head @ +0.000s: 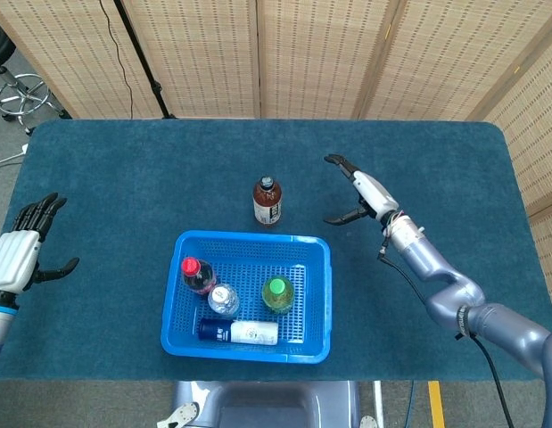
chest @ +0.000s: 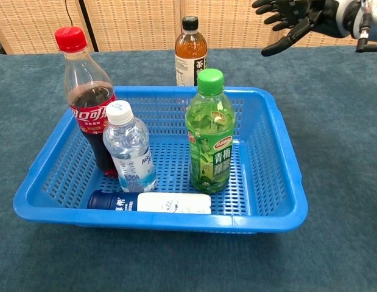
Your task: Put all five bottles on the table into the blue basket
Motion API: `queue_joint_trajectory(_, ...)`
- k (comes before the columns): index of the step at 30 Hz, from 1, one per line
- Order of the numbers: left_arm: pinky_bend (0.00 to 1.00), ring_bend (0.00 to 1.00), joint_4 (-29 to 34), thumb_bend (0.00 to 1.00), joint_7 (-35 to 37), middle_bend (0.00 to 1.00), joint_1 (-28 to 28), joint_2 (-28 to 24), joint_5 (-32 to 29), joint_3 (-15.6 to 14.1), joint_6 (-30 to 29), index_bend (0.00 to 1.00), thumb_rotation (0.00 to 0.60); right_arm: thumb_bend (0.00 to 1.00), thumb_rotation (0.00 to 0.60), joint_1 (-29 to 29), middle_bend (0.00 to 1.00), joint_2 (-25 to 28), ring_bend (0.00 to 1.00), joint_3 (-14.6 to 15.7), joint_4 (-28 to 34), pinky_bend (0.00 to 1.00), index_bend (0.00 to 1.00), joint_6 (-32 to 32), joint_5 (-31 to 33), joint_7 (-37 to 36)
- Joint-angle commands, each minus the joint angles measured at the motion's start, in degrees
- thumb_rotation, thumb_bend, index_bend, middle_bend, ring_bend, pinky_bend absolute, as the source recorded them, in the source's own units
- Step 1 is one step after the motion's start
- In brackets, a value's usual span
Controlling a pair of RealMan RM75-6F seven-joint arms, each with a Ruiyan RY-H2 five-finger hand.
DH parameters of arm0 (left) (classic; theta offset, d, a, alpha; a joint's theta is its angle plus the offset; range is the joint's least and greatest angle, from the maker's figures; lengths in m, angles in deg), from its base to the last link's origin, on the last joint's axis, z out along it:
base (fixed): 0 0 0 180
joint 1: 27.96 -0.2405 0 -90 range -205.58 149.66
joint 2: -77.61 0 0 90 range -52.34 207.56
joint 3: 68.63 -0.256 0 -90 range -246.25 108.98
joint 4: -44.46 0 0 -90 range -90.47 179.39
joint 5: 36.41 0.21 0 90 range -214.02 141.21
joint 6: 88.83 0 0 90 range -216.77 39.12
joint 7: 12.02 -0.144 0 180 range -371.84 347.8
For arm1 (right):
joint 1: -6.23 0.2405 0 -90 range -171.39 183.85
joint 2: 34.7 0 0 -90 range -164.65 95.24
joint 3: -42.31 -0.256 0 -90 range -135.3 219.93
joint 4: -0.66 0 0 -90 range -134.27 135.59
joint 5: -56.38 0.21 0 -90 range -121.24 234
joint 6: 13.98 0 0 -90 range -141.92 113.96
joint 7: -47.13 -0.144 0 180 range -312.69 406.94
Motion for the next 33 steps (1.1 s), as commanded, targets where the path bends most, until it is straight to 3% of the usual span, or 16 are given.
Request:
queue_joint_trajectory(1,0.00,0.00,0.2,0.24,-0.8,0.00,0.0,0.2,-0.7,0.2,0.0,0.00,0.600,0.00,0.600,1.4,0.00,-2.5,0.00,0.7,-2.4,0.00,0.00,-0.9,-1.3,-2.4)
queue_joint_trajectory(17,0.00,0.00,-0.1,0.24,-0.9,0.00,0.2,0.3,-2.8,0.7,1.3,0.00,0.600,0.00,0.600,9.5,0.00,-18.3,0.00,-1.6,-20.5,0.00,0.00,-3.7,-0.7,-8.1)
queue_joint_trajectory(24,0.00,0.00,-0.5,0.24,-0.7,0.00,0.1,0.3,-3.5,1.0,1.4,0.00,0.600,0.00,0.600,12.3,0.00,-22.6,0.00,-3.1,-25.9,0.02,0.00,-4.9,0.0,-16.1)
queue_joint_trajectory(26,0.00,0.00,-0.4,0.24,-0.9,0.00,0.1,0.4,-3.5,1.0,1.6,0.00,0.600,0.00,0.600,13.1,0.01,-23.7,0.03,-2.9,-27.4,0.10,0.00,-5.3,-0.5,-18.8)
queue_joint_trajectory(28,0.00,0.00,-0.4,0.24,-1.0,0.00,0.2,0.4,-3.5,0.9,1.7,0.00,0.600,0.00,0.600,13.6,0.08,-24.9,0.15,-3.0,-29.2,0.24,0.04,-5.2,-0.5,-19.9)
queue_joint_trajectory(30,0.00,0.00,-0.3,0.24,-1.2,0.00,0.3,0.5,-3.5,0.9,1.9,0.00,0.600,0.00,0.600,14.6,0.18,-26.6,0.27,-3.1,-31.5,0.35,0.11,-6.4,0.0,-21.0)
queue_joint_trajectory(33,0.00,0.00,-0.2,0.24,-1.2,0.00,0.2,0.5,-3.4,0.9,1.8,0.00,0.600,0.04,0.600,15.5,0.39,-28.1,0.49,-3.5,-34.0,0.55,0.31,-7.1,0.7,-20.4)
